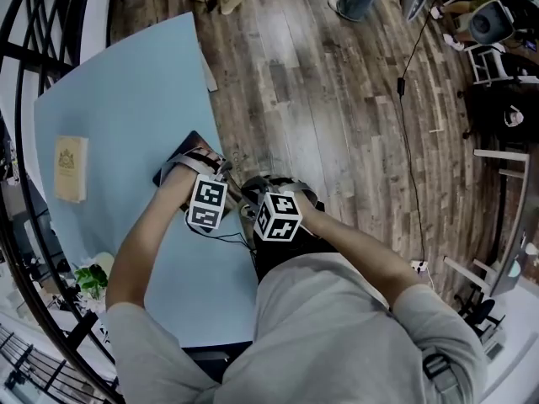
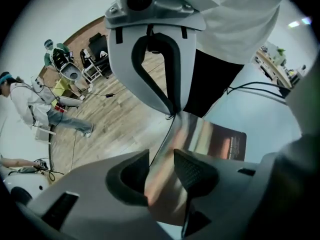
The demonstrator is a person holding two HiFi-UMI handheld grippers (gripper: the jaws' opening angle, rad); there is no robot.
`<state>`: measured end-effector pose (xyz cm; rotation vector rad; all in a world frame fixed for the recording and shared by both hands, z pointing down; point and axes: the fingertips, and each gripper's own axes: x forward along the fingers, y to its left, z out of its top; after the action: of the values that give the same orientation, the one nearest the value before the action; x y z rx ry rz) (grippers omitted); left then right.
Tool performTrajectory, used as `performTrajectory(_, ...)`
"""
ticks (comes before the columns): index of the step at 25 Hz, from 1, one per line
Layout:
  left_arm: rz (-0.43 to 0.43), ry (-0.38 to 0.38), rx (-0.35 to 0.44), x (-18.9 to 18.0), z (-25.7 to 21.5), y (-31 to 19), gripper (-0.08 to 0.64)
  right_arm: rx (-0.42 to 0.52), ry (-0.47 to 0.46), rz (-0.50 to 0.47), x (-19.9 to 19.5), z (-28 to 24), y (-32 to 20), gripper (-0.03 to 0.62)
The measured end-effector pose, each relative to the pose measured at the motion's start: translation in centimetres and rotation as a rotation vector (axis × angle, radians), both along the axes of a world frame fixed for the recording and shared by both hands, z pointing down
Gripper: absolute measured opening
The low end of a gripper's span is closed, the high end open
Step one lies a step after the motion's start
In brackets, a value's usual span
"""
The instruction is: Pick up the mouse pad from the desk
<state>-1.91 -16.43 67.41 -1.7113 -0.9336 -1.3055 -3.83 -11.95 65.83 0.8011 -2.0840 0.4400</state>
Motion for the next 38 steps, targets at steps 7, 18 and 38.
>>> performTrajectory(7, 0.028, -0.041, -0.012, -0.4, 0.7, 0.5, 0.161, 0.013, 0.027, -0.023, -0.1, 0.3, 0.3, 0.015)
performTrajectory(18, -0.102, 0.079, 0.095, -1.0, -1.4, -1.9, 0.049, 0.013, -0.018, 0.039, 1.4, -0.6, -1.5, 0.015)
performTrajectory(38, -0.557, 0.18, 0.221, -5.3, -4.8, -4.7, 0.028, 0.101, 0.029, -0.082, 0.2, -3.0, -6.0, 0.015)
